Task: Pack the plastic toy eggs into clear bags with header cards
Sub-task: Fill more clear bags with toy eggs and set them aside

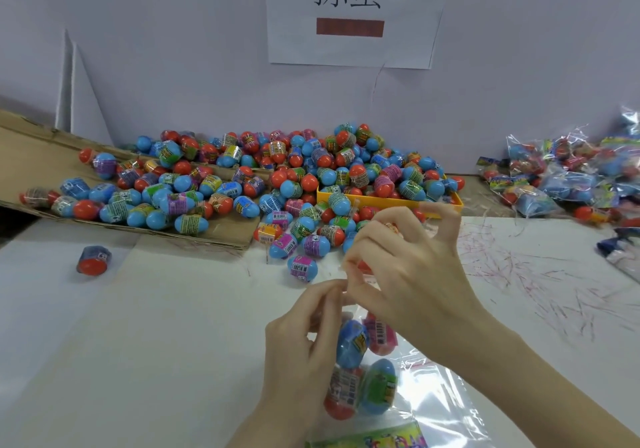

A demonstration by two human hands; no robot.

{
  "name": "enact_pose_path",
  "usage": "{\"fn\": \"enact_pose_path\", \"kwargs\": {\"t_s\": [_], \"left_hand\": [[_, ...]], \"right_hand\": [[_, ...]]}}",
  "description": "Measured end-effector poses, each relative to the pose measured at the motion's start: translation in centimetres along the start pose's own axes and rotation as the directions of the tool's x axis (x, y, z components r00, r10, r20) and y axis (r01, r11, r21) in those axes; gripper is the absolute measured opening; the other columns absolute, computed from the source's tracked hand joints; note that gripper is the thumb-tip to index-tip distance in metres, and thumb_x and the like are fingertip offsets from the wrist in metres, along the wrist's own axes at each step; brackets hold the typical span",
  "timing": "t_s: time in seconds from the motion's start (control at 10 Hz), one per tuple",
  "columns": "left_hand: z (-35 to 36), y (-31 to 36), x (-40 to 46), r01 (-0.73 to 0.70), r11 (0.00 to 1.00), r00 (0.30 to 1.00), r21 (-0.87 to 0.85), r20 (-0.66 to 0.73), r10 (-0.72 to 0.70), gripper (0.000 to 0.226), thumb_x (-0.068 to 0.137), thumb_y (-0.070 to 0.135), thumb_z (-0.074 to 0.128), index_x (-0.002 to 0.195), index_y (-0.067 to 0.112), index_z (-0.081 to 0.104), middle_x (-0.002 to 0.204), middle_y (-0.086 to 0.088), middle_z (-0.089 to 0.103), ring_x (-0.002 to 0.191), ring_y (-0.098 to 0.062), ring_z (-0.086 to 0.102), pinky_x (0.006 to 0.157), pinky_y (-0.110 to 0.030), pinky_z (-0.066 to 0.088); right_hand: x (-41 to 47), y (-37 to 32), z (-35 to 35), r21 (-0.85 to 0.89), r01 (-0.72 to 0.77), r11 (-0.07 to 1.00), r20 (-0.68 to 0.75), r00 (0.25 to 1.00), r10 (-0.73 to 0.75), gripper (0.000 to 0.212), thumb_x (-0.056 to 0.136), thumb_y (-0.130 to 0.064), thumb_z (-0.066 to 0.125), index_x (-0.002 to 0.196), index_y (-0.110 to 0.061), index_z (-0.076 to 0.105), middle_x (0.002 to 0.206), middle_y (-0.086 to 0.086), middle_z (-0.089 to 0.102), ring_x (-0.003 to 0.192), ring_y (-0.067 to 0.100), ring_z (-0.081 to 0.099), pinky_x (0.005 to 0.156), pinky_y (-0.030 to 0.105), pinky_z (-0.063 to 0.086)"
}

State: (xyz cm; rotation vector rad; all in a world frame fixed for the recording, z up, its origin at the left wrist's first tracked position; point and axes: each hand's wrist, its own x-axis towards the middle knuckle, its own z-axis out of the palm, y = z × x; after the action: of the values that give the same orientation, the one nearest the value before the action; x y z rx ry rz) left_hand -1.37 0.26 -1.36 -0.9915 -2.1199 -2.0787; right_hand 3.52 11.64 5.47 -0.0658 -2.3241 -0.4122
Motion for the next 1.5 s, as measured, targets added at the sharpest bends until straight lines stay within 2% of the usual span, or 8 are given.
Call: {"fn": "enact_pose_path", "kwargs": {"t_s": [0.4,0.7,0.8,0.9,1.1,1.2,1.3,1.5], "left_hand": [[-0.1,0.5,0.1,0.088,0.971,0.992,-0.224,-0.068,-0.105,0.025,0.078,0.035,0.041,0.087,0.025,0.062,0.079,0.014,0.073,0.068,-0.005,0.069,0.057,-0.012,0.051],[-0.2,0.4,0.3,0.148,0.956,0.984,-0.253,-0.056,-0.167,0.027,0.078,0.034,0.041,0.09,0.023,0.063,0.082,0.009,0.073,0.07,-0.012,0.07,0.056,-0.013,0.051],[-0.2,0.5,0.3,0.164,0.952,0.982,-0.257,-0.048,-0.182,0.028,0.078,0.035,0.041,0.09,0.023,0.063,0.081,0.008,0.073,0.069,-0.013,0.07,0.055,-0.013,0.051],[-0.2,0.6,0.3,0.18,0.948,0.979,-0.261,-0.045,-0.198,0.028,0.077,0.034,0.041,0.09,0.023,0.063,0.081,0.007,0.073,0.068,-0.013,0.069,0.054,-0.013,0.051],[-0.1,0.5,0.3,0.193,0.951,0.977,-0.24,-0.039,-0.208,0.024,0.085,0.027,0.04,0.09,0.022,0.063,0.08,0.007,0.073,0.067,-0.012,0.069,0.052,-0.012,0.05],[-0.3,0.4,0.4,0.201,0.954,0.976,-0.221,-0.036,-0.214,0.025,0.092,0.013,0.04,0.09,0.021,0.064,0.08,0.008,0.073,0.068,-0.01,0.068,0.052,-0.012,0.05],[-0.2,0.5,0.5,0.194,0.956,0.977,-0.219,-0.046,-0.209,0.025,0.091,0.013,0.04,0.09,0.019,0.063,0.079,0.007,0.073,0.065,-0.011,0.068,0.051,-0.012,0.05],[-0.2,0.7,0.5,0.197,0.955,0.976,-0.221,-0.044,-0.211,0.026,0.092,0.009,0.038,0.089,0.017,0.063,0.076,0.008,0.073,0.06,-0.006,0.066,0.05,-0.011,0.048]], "right_hand": [[-2.8,12.3,0.3,0.009,-0.758,0.652,0.21,0.639,0.74,0.016,0.087,-0.02,0.058,0.084,-0.008,0.067,0.097,0.013,0.064,0.098,0.029,0.052,0.093,0.046,0.024],[-3.8,20.4,-2.1,0.218,-0.792,0.571,0.765,0.502,0.404,0.04,0.084,-0.038,0.06,0.123,-0.044,0.052,0.135,-0.005,0.05,0.128,0.028,0.04,0.104,0.05,0.032],[-3.2,17.4,-3.2,0.672,-0.689,-0.274,0.736,0.662,0.141,0.047,0.09,-0.029,0.049,0.134,-0.012,0.046,0.13,0.013,0.054,0.124,0.026,0.045,0.103,0.047,0.031],[-3.1,18.2,-1.2,0.101,-0.801,0.59,0.728,0.464,0.504,0.051,0.085,-0.033,0.061,0.133,-0.024,0.045,0.126,0.001,0.058,0.112,0.013,0.057,0.096,0.035,0.043],[-2.8,20.1,0.5,0.434,-0.684,0.587,0.614,0.701,0.363,0.029,0.096,-0.025,0.042,0.118,-0.023,0.061,0.106,-0.015,0.064,0.097,0.006,0.062,0.089,0.027,0.046],[-1.2,16.8,-1.5,-0.229,-0.498,0.836,0.697,0.516,0.498,0.025,0.088,-0.027,0.058,0.113,-0.031,0.059,0.115,-0.008,0.062,0.113,0.022,0.056,0.106,0.035,0.033],[-1.5,15.9,-1.7,0.633,-0.765,0.116,0.756,0.644,0.117,0.036,0.094,-0.03,0.039,0.12,-0.017,0.06,0.12,0.018,0.06,0.111,0.039,0.053,0.105,0.05,0.035],[0.9,13.7,1.0,0.681,-0.662,0.314,0.516,0.737,0.436,0.031,0.084,-0.033,0.054,0.113,-0.032,0.064,0.109,-0.011,0.066,0.091,0.004,0.06,0.09,0.031,0.049]]}}
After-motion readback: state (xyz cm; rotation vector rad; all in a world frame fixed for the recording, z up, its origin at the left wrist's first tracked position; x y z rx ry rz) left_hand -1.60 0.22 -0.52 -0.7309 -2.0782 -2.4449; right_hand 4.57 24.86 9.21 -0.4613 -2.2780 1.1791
